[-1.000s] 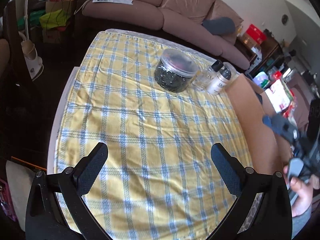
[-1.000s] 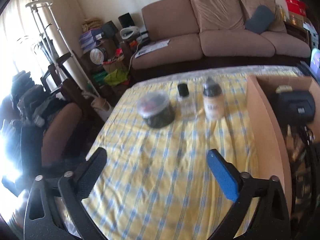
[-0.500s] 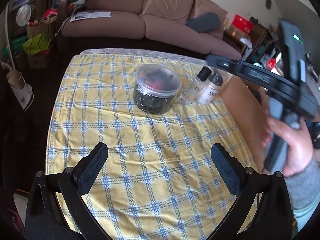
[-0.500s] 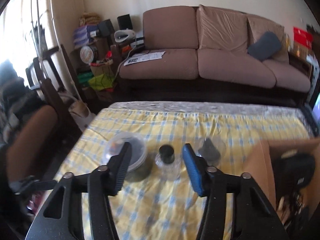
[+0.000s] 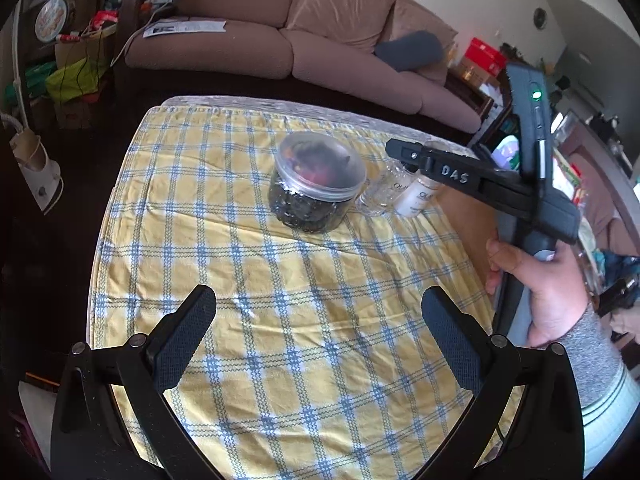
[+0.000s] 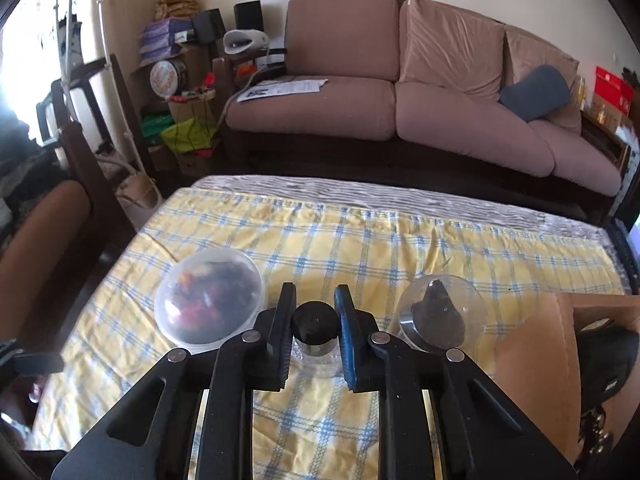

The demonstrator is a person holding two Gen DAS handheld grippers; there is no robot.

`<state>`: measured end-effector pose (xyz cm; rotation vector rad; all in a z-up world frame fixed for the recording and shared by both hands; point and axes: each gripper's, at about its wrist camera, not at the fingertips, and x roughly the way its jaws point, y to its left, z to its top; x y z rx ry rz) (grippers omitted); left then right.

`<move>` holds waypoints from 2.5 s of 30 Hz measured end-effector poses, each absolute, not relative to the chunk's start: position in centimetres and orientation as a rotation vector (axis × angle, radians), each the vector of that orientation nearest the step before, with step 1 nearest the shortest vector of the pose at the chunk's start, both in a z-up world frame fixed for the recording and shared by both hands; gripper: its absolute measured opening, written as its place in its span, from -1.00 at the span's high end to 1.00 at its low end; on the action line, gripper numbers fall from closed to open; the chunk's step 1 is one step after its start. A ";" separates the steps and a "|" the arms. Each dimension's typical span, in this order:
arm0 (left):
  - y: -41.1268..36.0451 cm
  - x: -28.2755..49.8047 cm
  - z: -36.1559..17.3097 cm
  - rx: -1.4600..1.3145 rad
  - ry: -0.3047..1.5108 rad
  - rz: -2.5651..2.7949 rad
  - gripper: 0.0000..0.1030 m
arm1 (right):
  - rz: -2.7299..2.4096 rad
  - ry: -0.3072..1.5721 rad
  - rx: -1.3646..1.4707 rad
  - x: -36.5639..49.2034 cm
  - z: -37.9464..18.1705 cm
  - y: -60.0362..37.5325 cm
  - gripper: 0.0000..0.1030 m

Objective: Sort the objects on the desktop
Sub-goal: 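Grasp the clear Olay glass bottle by its black cap with the right gripper, then grasp the Olay cream bottle with the left gripper while the right gripper lifts the glass bottle, then carry both Olay bottles into the cardboard box and open both grippers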

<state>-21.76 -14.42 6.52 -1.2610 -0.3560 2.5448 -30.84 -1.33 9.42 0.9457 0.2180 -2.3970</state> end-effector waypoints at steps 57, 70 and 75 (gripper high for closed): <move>18.6 -19.4 16.0 -1.168 0.162 2.154 0.13 | -2.367 0.040 1.175 -15.8 17.3 31.4 0.63; 19.3 -19.9 15.3 -1.198 0.185 2.188 0.13 | -2.382 0.038 1.180 -15.7 17.8 32.2 0.63; 20.0 -22.5 13.9 -1.260 0.215 2.187 0.13 | -2.402 0.066 1.214 -18.9 17.4 32.0 0.63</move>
